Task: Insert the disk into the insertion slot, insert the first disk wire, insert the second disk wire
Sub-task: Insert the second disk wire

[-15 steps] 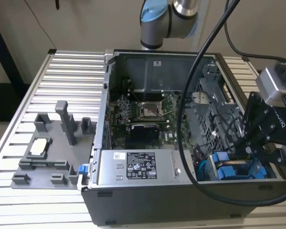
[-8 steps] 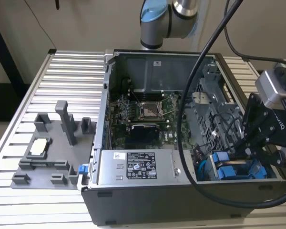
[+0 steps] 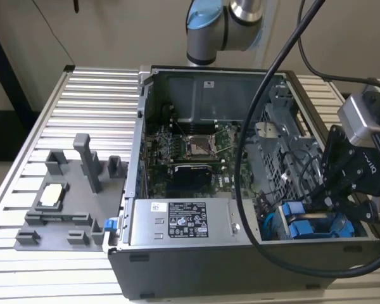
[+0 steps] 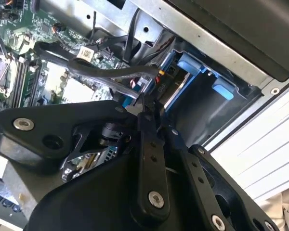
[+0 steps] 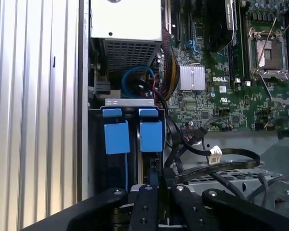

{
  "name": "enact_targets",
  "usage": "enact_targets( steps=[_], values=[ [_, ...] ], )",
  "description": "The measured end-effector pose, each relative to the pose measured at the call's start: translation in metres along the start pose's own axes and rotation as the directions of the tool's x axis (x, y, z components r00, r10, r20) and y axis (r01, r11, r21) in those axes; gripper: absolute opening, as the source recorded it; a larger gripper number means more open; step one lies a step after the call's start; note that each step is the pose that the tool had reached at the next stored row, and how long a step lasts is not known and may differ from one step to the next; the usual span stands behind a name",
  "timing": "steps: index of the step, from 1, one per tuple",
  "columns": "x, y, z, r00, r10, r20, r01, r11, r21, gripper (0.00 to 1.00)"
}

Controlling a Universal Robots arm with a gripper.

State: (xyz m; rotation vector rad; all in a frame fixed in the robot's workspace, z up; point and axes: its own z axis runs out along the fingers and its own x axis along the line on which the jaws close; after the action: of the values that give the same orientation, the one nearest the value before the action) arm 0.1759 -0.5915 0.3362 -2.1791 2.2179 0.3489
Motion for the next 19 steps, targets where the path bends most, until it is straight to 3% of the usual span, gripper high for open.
enact_targets(
  steps=[12,13,16,19],
  values=[
    [0.0048,-0.0010,0.0059,1.0000,0.000,0.0004,0.000,1.0000,0.0002,0.17],
    [0.0048,-0.0010,0.0059,1.0000,0.000,0.0013,0.000,1.0000,0.0001,0.24],
    [0.0043,-0.0004,0.0024,1.0000,0.000,0.0095,0.000,1.0000,-0.0001,0.24],
    [0.0027,0.0010,-0.0069,0.9999,0.001,0.0106,-0.001,1.0000,0.0000,0.24]
  ],
)
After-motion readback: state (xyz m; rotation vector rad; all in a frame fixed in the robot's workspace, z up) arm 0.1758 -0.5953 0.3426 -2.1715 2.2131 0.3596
